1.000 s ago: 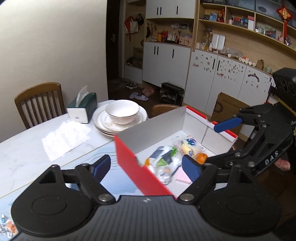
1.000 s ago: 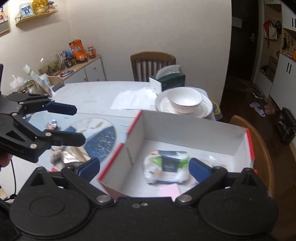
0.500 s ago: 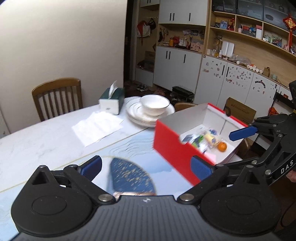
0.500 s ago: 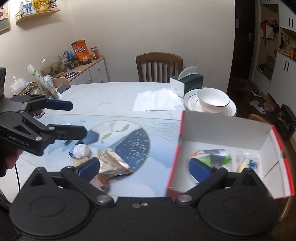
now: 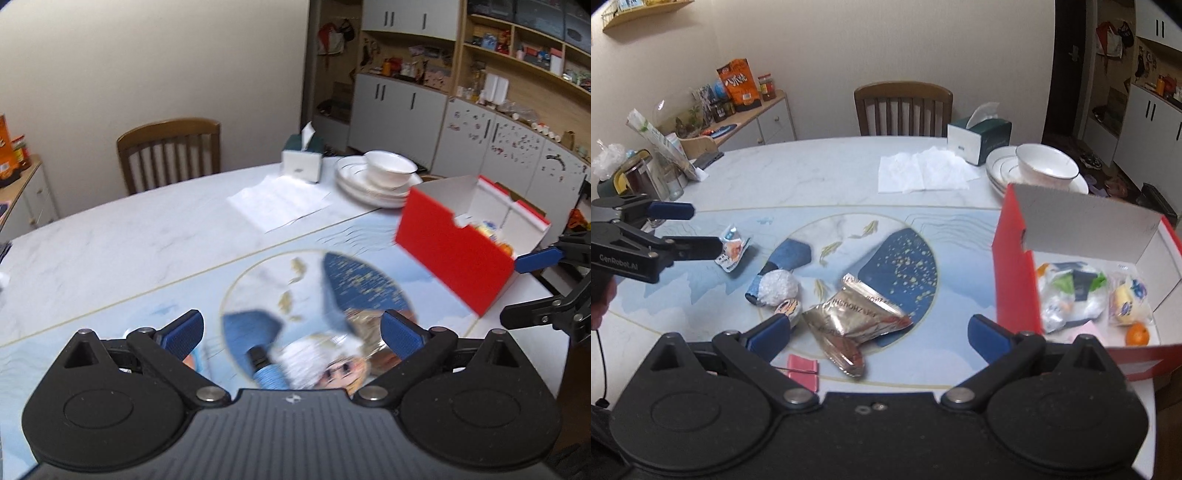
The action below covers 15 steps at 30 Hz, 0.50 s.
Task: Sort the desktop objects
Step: 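Withdraw both tools from the box back toward the table items, then grasp the blue oil bottle with the left tool while the right tool grasps the silver foil bag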
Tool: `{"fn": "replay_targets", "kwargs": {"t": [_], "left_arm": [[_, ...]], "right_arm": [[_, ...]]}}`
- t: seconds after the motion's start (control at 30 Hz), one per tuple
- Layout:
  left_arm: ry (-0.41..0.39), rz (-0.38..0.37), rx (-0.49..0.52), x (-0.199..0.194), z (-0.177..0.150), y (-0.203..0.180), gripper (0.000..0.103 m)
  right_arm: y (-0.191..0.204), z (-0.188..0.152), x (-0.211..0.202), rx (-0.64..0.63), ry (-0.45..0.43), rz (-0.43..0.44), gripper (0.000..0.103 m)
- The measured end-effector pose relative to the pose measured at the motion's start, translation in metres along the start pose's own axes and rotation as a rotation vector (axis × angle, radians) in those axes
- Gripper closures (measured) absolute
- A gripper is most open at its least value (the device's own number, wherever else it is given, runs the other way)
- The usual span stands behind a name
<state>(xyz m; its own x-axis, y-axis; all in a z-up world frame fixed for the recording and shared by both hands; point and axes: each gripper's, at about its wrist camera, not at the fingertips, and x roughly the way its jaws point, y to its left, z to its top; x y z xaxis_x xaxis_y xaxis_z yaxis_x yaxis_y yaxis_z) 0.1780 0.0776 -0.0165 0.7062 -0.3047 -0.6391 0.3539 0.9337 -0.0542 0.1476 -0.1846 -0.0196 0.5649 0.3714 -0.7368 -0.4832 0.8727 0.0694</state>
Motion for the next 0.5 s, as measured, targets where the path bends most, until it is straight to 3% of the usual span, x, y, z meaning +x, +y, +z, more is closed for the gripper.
{"fn": "replay_targets", "kwargs": {"t": [0.27, 0.5], "left_arm": [[0.066, 0.011, -0.013, 0.016, -0.025, 0.024, 0.000], [0.120, 0.065, -0.042, 0.046, -0.040, 0.032, 0.001]], "right_arm": [[0.013, 0.001, 0.033, 0.034, 0.045, -0.022, 0.001], [0.017, 0.013, 0.065, 0.061, 0.056, -0.077, 0.002]]}}
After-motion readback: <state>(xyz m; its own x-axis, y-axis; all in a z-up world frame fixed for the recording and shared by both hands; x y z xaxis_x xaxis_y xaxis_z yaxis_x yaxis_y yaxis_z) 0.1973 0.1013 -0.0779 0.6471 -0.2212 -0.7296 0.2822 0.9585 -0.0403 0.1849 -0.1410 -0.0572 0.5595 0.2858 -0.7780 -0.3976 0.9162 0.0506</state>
